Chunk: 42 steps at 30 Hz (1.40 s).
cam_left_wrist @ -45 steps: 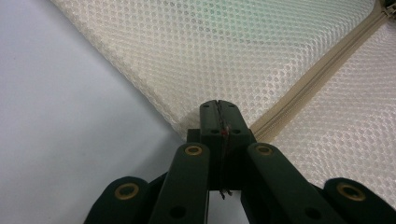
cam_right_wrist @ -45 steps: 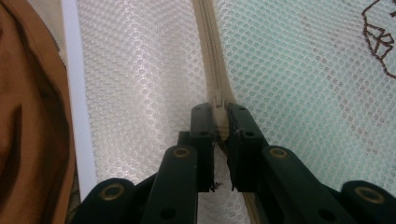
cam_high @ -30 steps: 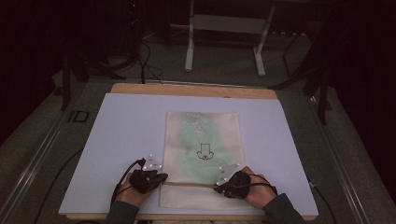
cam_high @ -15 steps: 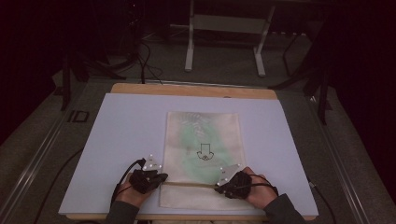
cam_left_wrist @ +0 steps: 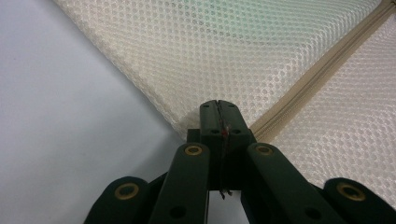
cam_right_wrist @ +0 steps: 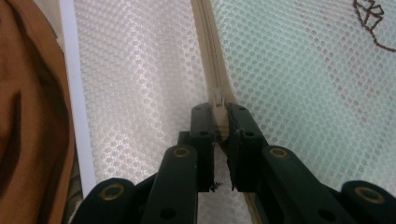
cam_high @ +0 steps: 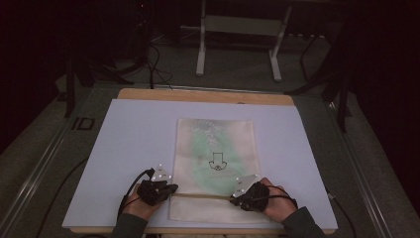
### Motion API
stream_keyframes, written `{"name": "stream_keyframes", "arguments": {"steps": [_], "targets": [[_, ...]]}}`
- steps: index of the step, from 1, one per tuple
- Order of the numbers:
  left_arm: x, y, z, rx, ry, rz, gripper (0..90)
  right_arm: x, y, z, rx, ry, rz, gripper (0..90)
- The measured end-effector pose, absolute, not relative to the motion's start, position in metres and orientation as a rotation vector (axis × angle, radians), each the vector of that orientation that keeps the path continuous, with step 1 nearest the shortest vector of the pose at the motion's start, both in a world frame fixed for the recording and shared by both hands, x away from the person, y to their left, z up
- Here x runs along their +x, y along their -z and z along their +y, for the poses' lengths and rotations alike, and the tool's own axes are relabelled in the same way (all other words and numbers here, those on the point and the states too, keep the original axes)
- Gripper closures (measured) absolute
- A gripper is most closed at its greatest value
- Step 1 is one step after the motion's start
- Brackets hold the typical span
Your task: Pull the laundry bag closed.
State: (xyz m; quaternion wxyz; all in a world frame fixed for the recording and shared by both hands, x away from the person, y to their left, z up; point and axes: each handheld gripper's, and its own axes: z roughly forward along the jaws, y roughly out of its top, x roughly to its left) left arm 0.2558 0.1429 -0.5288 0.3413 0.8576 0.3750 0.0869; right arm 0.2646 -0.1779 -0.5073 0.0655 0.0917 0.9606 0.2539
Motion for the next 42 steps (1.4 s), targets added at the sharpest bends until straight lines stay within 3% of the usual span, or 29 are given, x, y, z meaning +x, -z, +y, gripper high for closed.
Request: {"name": "stream_keyframes", "arguments": {"steps": [42], "targets": [[0.256, 0.529, 0.143, 2.230, -0.224, 0.976, 89.3, 0.264, 0.507, -0.210, 0.382, -0.796, 2.898, 82.4]]}}
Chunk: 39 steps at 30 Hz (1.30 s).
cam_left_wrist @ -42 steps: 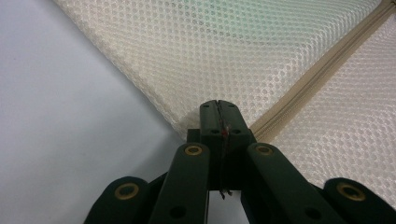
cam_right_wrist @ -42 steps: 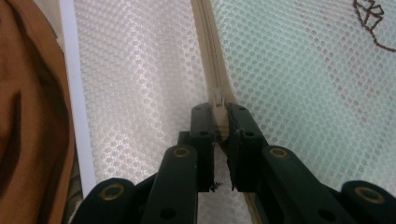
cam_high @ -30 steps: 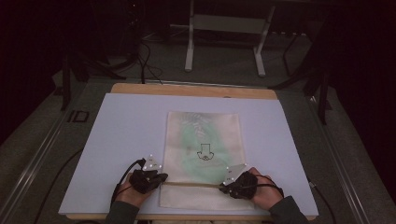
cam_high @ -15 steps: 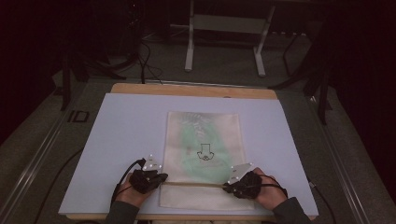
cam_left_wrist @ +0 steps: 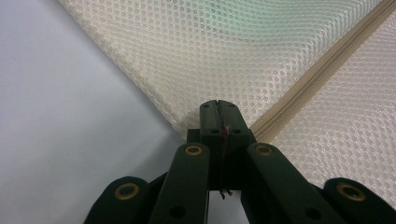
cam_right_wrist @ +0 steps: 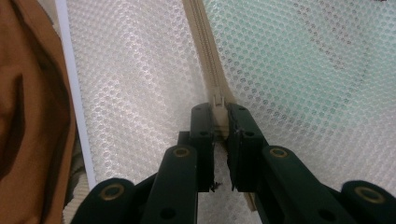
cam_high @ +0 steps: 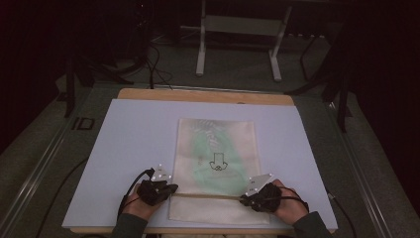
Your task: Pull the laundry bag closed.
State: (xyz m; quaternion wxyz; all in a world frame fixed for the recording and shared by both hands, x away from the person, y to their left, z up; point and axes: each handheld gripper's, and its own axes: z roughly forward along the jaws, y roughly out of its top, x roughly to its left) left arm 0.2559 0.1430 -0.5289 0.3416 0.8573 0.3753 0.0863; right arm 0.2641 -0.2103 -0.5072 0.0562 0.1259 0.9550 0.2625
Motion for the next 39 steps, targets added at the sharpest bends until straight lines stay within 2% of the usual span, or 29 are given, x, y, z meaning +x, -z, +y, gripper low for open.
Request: {"name": "stream_keyframes", "arguments": {"steps": [39], "targets": [[0.256, 0.529, 0.143, 2.231, -0.225, 0.975, 89.3, 0.267, 0.507, -0.262, 0.558, -0.829, 2.866, 82.3]]}}
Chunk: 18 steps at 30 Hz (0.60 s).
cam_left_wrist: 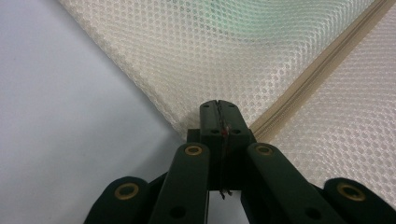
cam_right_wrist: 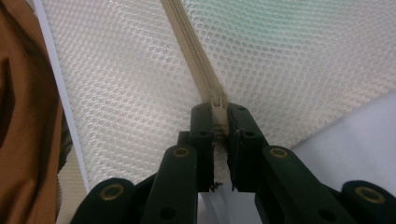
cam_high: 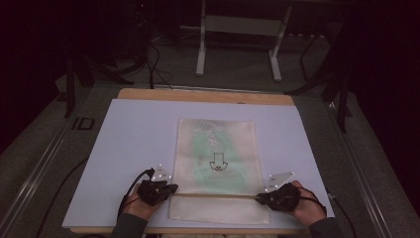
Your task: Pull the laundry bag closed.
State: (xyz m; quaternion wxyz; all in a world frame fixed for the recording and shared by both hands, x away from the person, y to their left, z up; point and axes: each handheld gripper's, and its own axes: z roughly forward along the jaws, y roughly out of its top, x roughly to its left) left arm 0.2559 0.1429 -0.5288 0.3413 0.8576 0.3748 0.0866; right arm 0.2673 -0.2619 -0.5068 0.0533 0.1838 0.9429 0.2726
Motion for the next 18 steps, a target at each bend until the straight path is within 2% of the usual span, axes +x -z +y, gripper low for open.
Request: {"name": "stream_keyframes", "arguments": {"steps": [18], "targets": [[0.256, 0.529, 0.143, 2.226, -0.223, 0.978, 89.3, 0.268, 0.506, -0.275, 0.603, -0.860, 2.869, 82.1]]}}
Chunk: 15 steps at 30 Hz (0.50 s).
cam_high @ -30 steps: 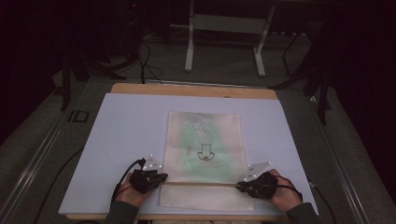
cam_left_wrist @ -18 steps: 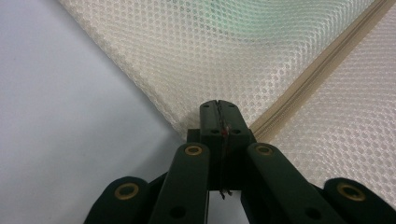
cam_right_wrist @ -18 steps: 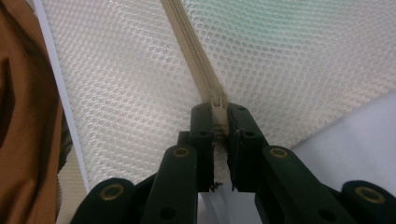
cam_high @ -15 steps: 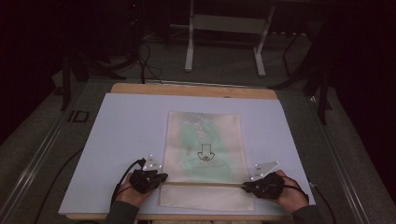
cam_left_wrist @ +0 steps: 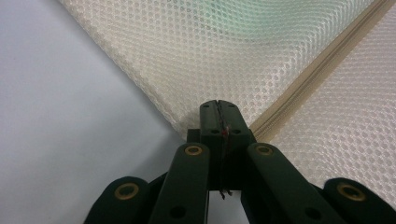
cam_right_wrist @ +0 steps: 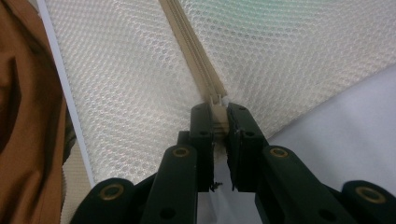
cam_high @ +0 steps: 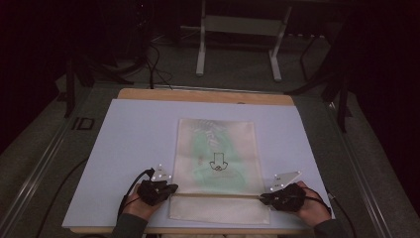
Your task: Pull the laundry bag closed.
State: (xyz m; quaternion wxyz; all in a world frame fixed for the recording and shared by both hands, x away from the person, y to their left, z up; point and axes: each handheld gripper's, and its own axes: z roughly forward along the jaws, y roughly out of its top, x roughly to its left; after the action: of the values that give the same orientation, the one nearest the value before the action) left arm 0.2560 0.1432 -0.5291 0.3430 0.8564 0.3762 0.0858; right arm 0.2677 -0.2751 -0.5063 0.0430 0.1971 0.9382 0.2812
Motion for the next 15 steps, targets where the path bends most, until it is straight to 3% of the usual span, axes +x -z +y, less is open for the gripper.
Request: {"name": "stream_keyframes", "arguments": {"steps": [4, 8, 15], "targets": [[0.2558, 0.5301, 0.1451, 2.216, -0.219, 0.966, 89.2, 0.2690, 0.5072, -0.2758, 0.619, -0.886, 2.872, 79.3], [0.2561, 0.5308, 0.1462, 2.208, -0.215, 0.958, 88.8, 0.2693, 0.5068, -0.2771, 0.635, -0.925, 2.868, 66.0], [0.2564, 0.5325, 0.1499, 2.165, -0.175, 0.961, 83.2, 0.2753, 0.5075, -0.2813, 0.740, -0.921, 2.785, 54.5]]}}
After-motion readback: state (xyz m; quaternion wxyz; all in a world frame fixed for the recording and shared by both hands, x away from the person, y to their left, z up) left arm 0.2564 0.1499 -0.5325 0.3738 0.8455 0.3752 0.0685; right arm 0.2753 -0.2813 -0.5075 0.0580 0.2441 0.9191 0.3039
